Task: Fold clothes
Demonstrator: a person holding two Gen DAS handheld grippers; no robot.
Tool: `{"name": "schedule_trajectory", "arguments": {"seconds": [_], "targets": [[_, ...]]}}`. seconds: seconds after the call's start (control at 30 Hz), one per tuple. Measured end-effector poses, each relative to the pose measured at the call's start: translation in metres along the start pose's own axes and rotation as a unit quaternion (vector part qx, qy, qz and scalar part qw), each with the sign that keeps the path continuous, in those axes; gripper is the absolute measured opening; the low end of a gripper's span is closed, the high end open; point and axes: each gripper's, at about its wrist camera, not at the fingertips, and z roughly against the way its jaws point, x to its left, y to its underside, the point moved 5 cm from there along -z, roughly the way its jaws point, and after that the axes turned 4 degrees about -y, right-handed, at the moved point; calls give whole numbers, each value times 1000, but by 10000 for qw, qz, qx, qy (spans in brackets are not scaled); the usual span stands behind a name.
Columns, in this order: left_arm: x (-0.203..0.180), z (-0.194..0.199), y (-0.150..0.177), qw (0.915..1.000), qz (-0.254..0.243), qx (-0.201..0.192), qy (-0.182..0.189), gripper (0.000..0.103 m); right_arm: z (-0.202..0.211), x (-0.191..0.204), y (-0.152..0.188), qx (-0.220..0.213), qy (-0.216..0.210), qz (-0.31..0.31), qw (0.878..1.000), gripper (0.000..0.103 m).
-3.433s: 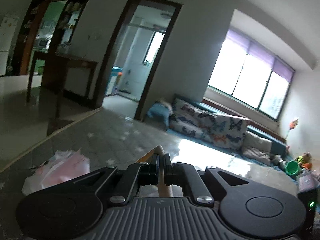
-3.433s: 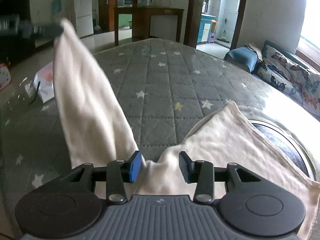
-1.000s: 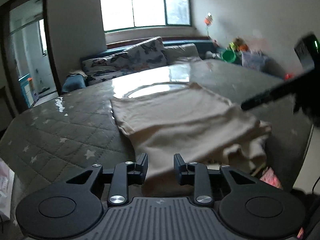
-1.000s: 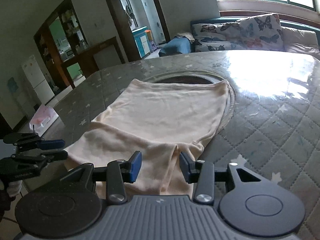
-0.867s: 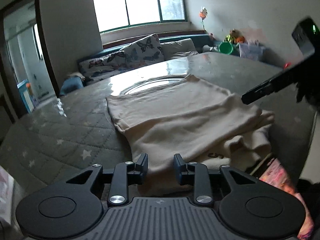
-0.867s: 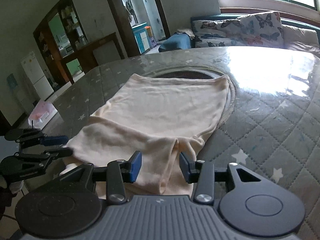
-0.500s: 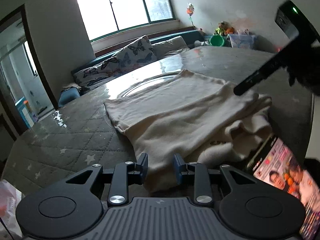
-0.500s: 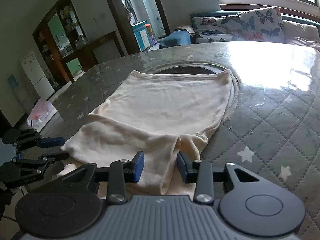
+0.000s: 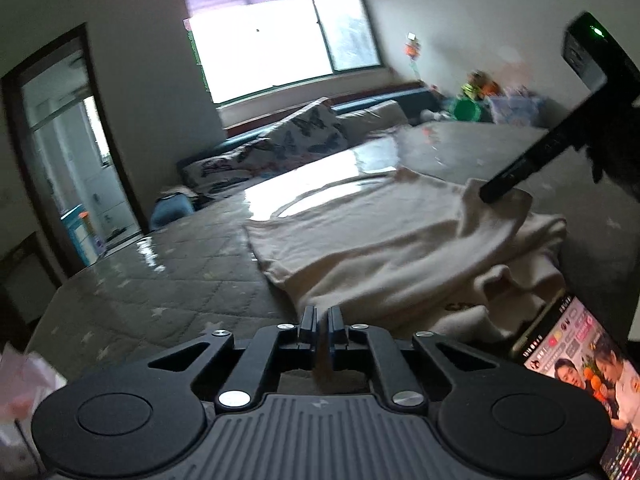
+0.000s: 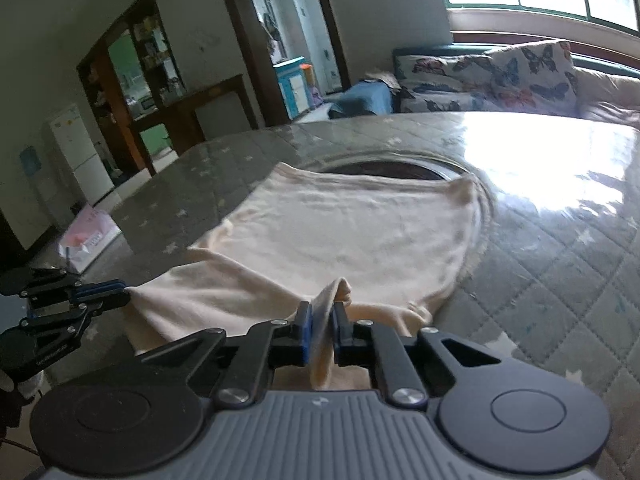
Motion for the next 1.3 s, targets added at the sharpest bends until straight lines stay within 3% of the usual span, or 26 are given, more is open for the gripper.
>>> {"name": "schedule_trajectory", "arguments": {"seconds": [0.17, 0.37, 0.43, 0.47, 0.5, 0.63, 0.77, 1.07, 1.3], "targets": [[16, 0, 9, 9990, 288, 216, -269, 3, -6, 7, -1, 27, -121, 59, 9999, 9], [29, -2, 7, 9971, 591, 466, -68, 6, -8, -3, 3, 93, -85, -125, 9998, 13], [32, -6, -3, 9960, 750, 487, 75, 16, -8, -6, 4, 113, -74, -195, 9997, 20], [32, -9, -9, 9954, 822, 487, 114, 29, -8, -8, 5, 121, -53, -213, 9997, 20], [33, -13, -14, 9949, 873, 476, 187, 34, -8, -8, 5, 125, -24, -206, 9997, 20], [25, -31, -21, 9926, 933, 667, 390, 34, -3, -6, 0, 28, 116, -48, 9999, 20], [14, -31, -16, 9924, 864, 738, 470, 34, 1, 11, -24, -27, -277, 269, 9992, 20], [10, -20, -4, 9926, 913, 676, 419, 34, -94, 79, -59, 754, -1370, 1163, 9808, 20], [10, -19, -1, 9920, 979, 610, 512, 34, -136, 104, -56, 1249, -1435, 1729, 9664, 20]]}}
